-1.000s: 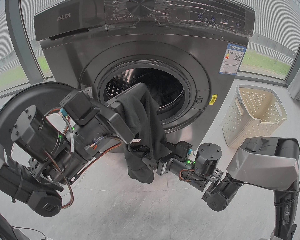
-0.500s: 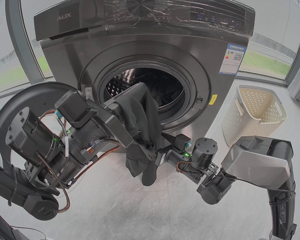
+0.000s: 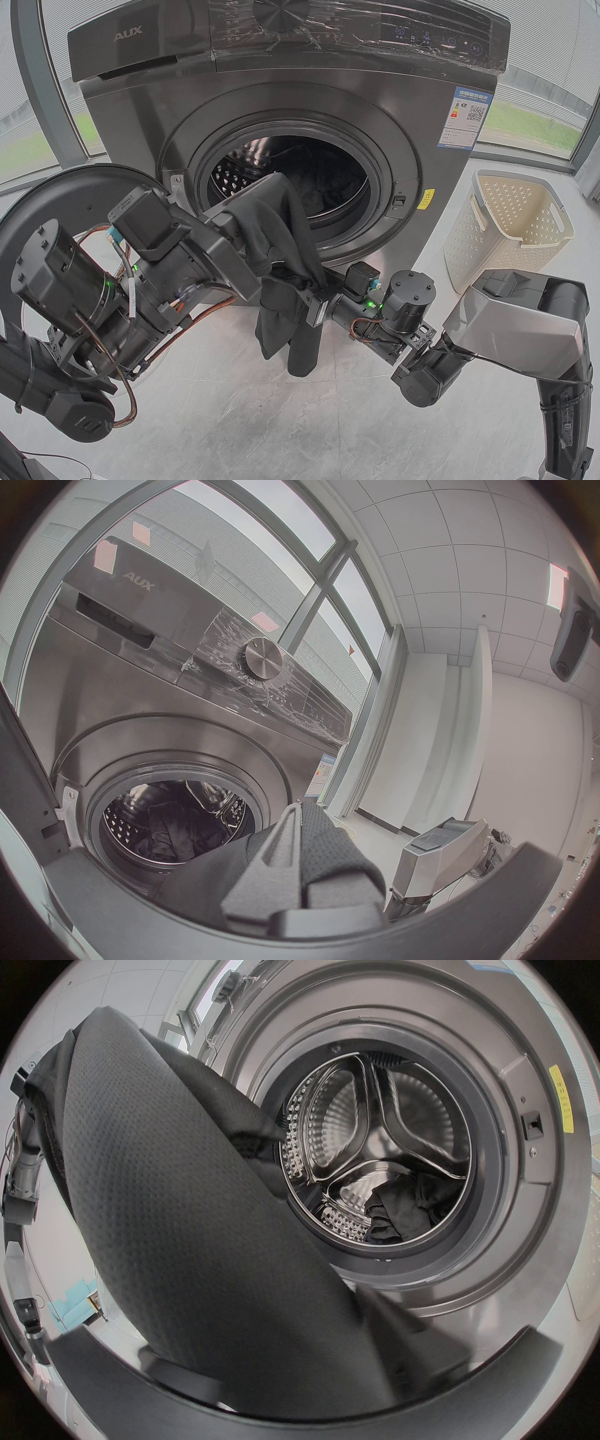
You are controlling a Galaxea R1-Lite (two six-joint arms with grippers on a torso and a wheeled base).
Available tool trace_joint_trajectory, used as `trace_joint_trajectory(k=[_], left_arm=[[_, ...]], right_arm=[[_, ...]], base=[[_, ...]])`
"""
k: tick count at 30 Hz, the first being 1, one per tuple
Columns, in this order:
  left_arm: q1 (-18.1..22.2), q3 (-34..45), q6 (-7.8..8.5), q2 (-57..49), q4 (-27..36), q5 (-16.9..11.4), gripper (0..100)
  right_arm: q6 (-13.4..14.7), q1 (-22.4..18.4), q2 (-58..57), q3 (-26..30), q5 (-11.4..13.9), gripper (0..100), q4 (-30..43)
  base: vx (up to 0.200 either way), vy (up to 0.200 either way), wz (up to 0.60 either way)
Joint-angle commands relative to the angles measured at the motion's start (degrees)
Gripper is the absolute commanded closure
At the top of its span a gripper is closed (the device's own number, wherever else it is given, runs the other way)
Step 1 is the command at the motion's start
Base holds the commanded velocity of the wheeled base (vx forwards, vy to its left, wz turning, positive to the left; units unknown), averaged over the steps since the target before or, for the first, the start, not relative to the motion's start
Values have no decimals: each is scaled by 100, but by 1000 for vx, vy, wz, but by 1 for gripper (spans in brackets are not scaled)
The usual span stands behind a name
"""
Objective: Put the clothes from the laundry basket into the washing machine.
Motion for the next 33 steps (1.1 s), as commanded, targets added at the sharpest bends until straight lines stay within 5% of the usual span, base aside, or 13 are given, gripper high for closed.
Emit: trace_joint_trajectory(k=[1,14,33], left_arm=[[4,-25,-6,17,29,7,100],[338,722,-6,-10,-15,7,100],[610,1794,38,535,-23,-72,100]], right_arm=[[11,-25,-157,31,2,100,-1],[37,-323,-1071,312,-147,100,-10],[143,-183,-1344,330,-297,100,-62]], base=[[0,0,0],[0,0,0],[0,0,0]])
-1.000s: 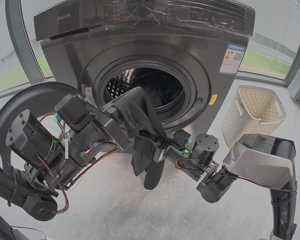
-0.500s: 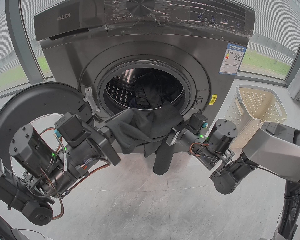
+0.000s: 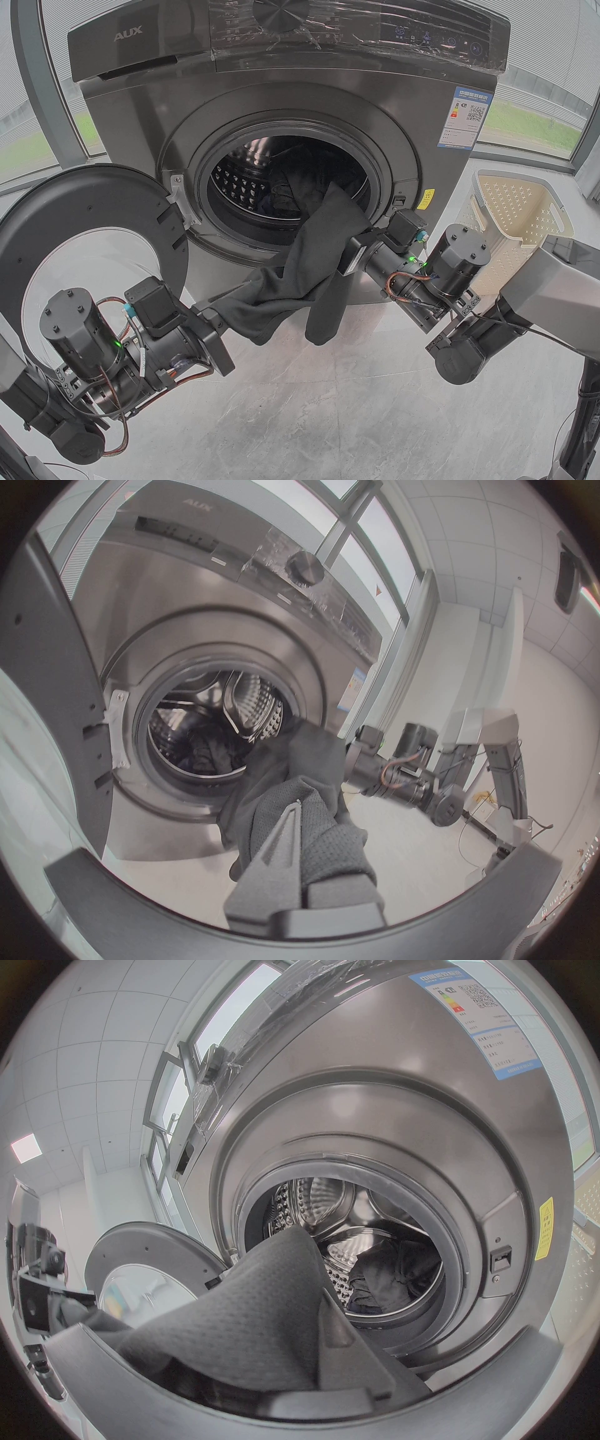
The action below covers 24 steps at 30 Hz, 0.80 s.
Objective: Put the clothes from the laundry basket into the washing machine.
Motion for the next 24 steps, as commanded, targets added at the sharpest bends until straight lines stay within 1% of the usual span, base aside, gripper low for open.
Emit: trace_joint_trajectory(k=[1,4,7,11,12,18,19,20,21,24], left_arm=[[144,137,3,309,1,-8,100],[144,154,-15,344,1,-16,100],[92,146,3,450,1,1,100],[21,242,-24,458,1,-8,100],[39,304,-24,467,1,-16,0],[39,655,-41,590,1,-16,0],[13,831,-24,590,1,-8,0],[13,831,-24,590,1,-8,0],[-23,981,11,581,-8,1,0],[-58,1253,29,555,1,19,0]], right_arm=[[4,65,-98,0,-66,100,-6],[-14,171,-89,-35,-66,100,38],[-14,276,-72,-61,-75,100,38],[-14,294,-63,-61,-75,100,38],[-14,294,-81,-61,-75,100,47],[4,206,-124,53,-84,100,-6],[12,162,-195,79,-84,100,-6],[12,162,-195,79,-84,100,-6],[12,83,-212,27,-84,100,29],[12,65,-212,-8,-84,100,47]], base=[[0,0,0],[0,0,0],[0,0,0],[0,0,0],[0,0,0],[0,0,0],[0,0,0],[0,0,0],[0,0,0],[0,0,0]])
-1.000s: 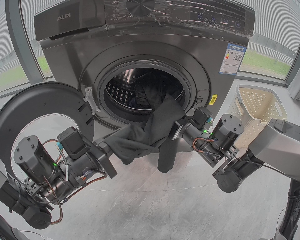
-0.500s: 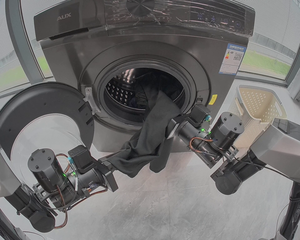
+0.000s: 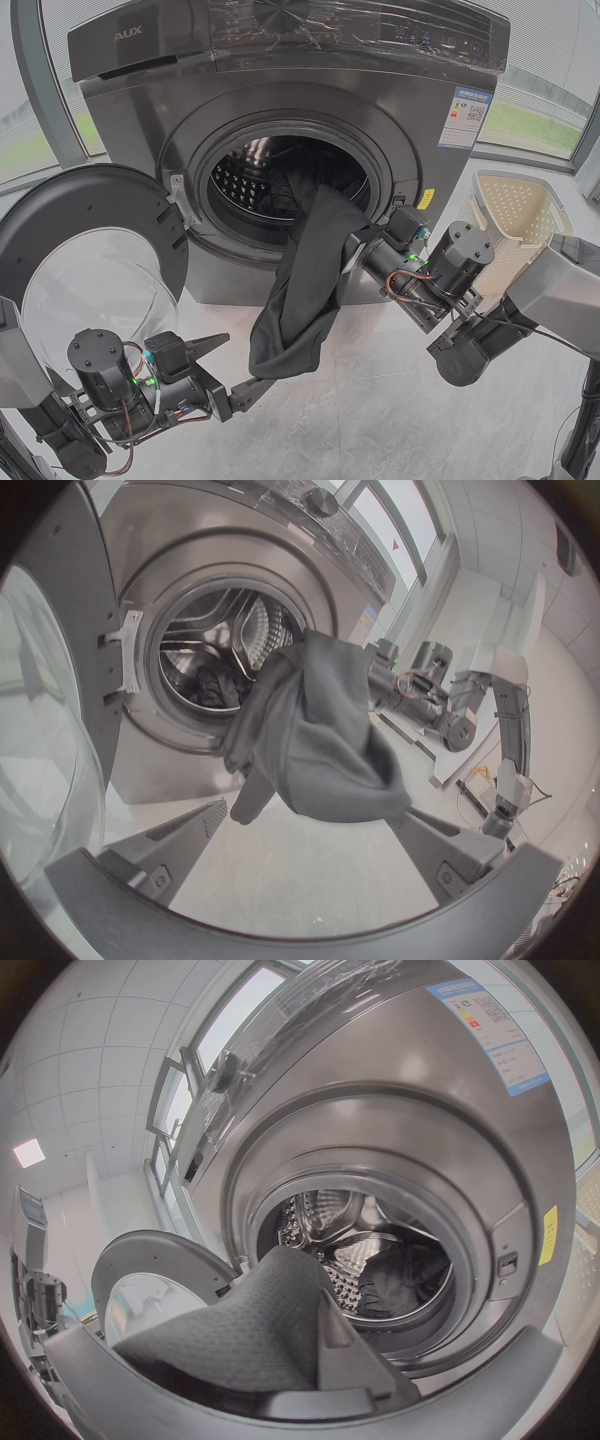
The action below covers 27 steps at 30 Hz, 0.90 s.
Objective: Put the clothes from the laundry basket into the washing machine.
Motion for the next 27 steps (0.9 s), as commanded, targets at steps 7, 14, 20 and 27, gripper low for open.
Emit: trace_joint_trajectory(k=[7,14,20,27], left_arm=[[-44,625,175,105,1,-8,0],[-53,-482,166,360,-8,-139,0],[-62,-1440,183,1011,-8,-131,0],[-35,-2442,157,1643,-8,-148,0]], right_arm=[[-5,-60,-31,-191,4,100,56],[-31,133,-5,-191,4,100,65],[-49,221,83,-182,4,100,65],[-58,414,110,-173,4,100,56]], base=[[0,0,0],[0,0,0],[0,0,0],[0,0,0]])
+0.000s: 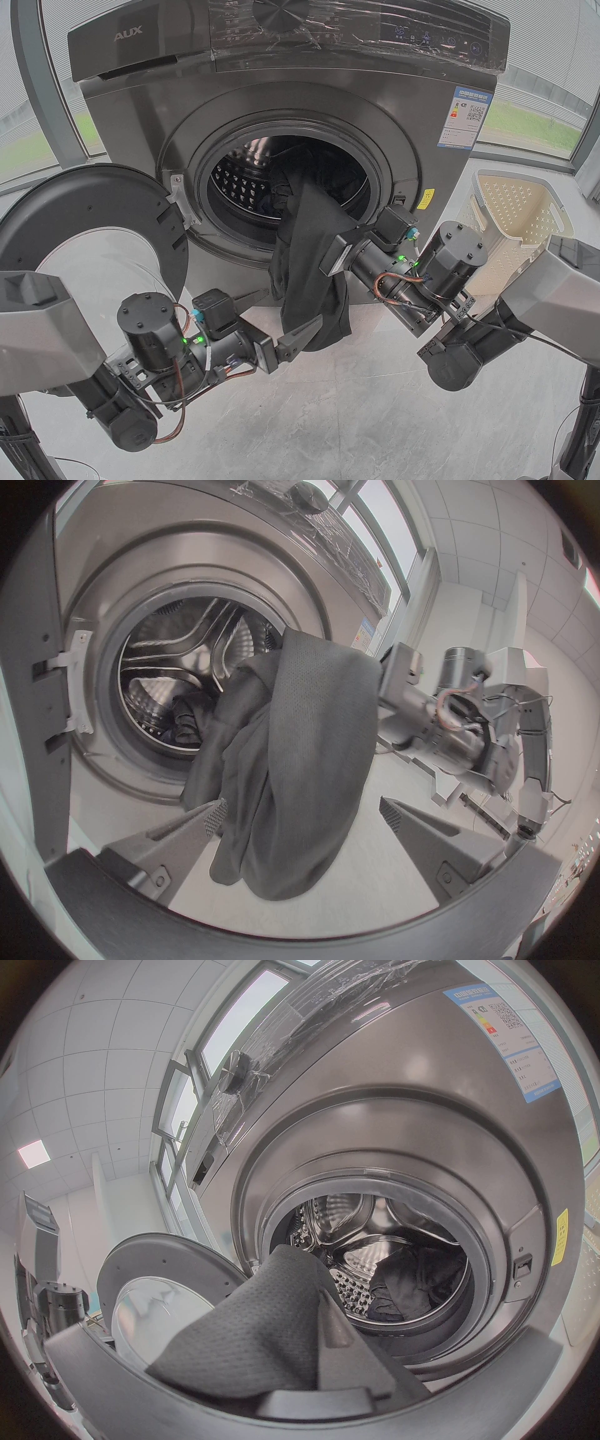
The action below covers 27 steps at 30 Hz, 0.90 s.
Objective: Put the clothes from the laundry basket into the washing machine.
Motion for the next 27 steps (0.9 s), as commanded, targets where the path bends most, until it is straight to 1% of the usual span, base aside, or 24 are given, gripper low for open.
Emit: trace_joint_trajectory(k=[1,6,9,10,11,13,16,20,21,23,27], left_arm=[[12,-756,-12,755,-2,-13,0],[74,-1151,14,1212,7,-13,0],[285,-1468,14,1484,7,-4,0],[285,-1468,14,1484,7,-4,0],[417,-1714,-4,1633,51,40,0],[540,-1969,-12,1792,69,101,0],[636,-2241,-4,1932,95,189,0],[636,-2443,-12,2011,130,224,0],[636,-2452,-21,2020,130,224,100],[628,-2637,-21,2099,130,303,100],[645,-2856,-56,2126,130,347,100]], right_arm=[[-3,188,86,18,4,100,-8],[-3,293,86,45,4,100,-17],[6,381,24,124,4,100,-26],[6,381,24,124,4,100,-26],[6,434,-55,229,4,100,-35],[15,487,-134,335,4,100,-44],[15,575,-169,432,4,100,-61],[50,663,-213,502,-5,100,-87],[50,663,-213,511,-5,100,-96],[59,663,-231,555,-14,100,-105],[85,583,-274,625,-14,100,-114]], base=[[0,0,0],[0,0,0],[0,0,0],[0,0,0],[0,0,0],[0,0,0],[0,0,0],[0,0,0],[0,0,0],[0,0,0],[0,0,0]])
